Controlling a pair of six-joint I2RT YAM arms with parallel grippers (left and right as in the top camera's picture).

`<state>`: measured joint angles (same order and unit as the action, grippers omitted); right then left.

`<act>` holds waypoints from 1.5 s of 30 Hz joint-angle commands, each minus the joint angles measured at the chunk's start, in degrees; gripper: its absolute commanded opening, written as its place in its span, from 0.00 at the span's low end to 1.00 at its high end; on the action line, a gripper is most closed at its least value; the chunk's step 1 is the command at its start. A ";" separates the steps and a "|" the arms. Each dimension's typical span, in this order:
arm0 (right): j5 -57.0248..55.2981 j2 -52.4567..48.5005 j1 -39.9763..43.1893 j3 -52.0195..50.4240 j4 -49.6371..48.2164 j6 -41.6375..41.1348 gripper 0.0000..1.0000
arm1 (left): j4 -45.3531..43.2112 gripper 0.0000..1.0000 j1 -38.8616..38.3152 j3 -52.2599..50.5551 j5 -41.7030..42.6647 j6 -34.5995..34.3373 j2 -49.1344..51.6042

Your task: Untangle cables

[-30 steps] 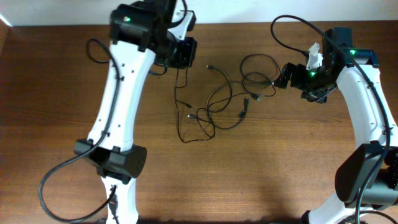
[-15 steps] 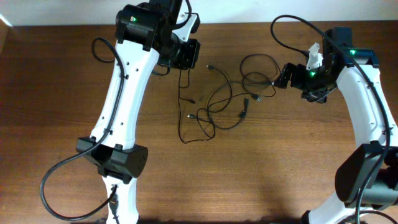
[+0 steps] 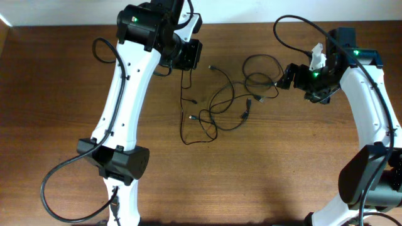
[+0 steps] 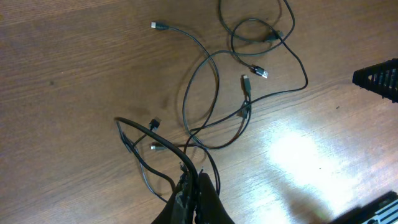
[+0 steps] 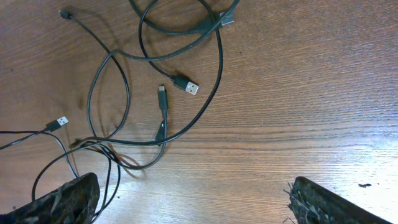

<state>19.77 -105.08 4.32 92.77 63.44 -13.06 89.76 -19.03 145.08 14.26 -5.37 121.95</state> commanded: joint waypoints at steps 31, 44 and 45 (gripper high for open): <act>8.17 3.17 -13.20 4.76 7.28 11.78 0.86 | -2.23 0.90 10.88 2.62 -4.13 0.87 -7.93; -17.07 -12.63 -44.61 5.90 -6.08 -5.44 0.68 | -1.79 0.95 24.50 2.62 -3.98 0.26 -7.98; -17.09 -14.34 -45.00 5.90 -6.10 -5.46 0.60 | -1.66 0.95 24.50 2.62 -3.98 0.26 -7.98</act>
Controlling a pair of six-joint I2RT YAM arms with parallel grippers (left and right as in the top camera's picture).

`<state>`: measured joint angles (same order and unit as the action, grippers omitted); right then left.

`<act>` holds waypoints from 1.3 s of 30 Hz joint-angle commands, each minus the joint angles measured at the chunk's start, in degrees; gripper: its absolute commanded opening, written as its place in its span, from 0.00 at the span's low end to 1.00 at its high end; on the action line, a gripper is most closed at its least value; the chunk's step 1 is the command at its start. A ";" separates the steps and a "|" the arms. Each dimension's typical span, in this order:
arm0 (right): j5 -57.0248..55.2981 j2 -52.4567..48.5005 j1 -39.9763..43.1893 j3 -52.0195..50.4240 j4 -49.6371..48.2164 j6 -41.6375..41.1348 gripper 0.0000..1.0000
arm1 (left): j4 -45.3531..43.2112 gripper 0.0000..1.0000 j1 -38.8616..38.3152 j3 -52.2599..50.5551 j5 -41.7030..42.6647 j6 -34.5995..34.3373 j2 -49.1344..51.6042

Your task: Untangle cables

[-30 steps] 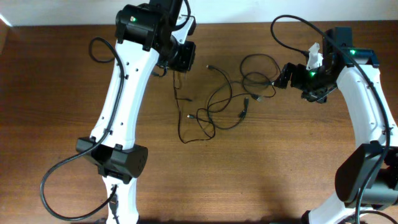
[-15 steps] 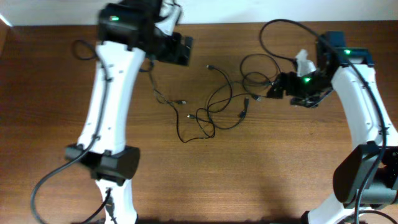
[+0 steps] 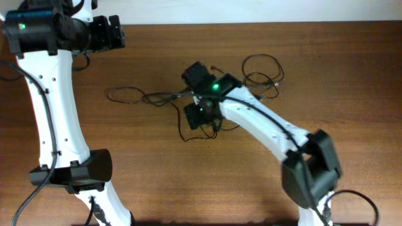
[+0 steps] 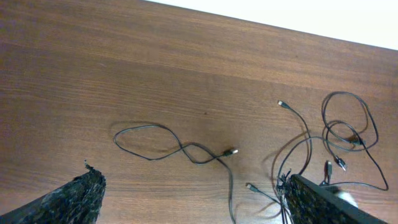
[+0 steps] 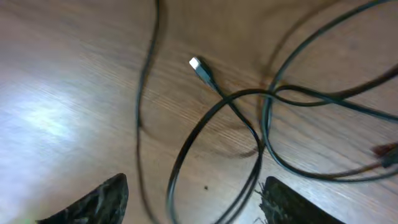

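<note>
Several thin black cables lie on the brown table. One cable stretches out to the left of the pile; it shows in the left wrist view as a loose cable ending in a plug. The rest form a tangle at the centre and loops at the back right. My left gripper hangs open high at the back left, with nothing between its fingers. My right gripper is open low over the tangle, and black strands and a plug run between its fingers.
The table's back edge meets a white wall. My right arm reaches across the table from the front right. My left arm stands along the left side.
My left gripper, then shut on a cable above the pile, is now open at the back left. One cable lies stretched out leftward. My right gripper has moved from the right side to over the tangle.
</note>
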<state>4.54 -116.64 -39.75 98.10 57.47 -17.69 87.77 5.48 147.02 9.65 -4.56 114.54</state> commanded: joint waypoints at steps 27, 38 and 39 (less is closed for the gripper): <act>13.18 -1.62 31.69 62.86 39.78 -0.17 0.04 | 4.96 0.77 -14.38 -5.16 5.88 18.58 -0.35; 25.27 4.76 56.00 63.04 39.82 2.32 0.04 | 4.92 0.72 -23.12 -10.01 22.45 38.82 -0.35; 25.24 4.74 55.89 63.01 39.82 2.47 0.04 | 4.24 0.72 -25.11 -12.22 20.85 38.12 -0.35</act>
<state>27.55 -112.12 16.58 160.51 96.97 -16.64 93.17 -14.15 139.94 29.87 30.65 114.54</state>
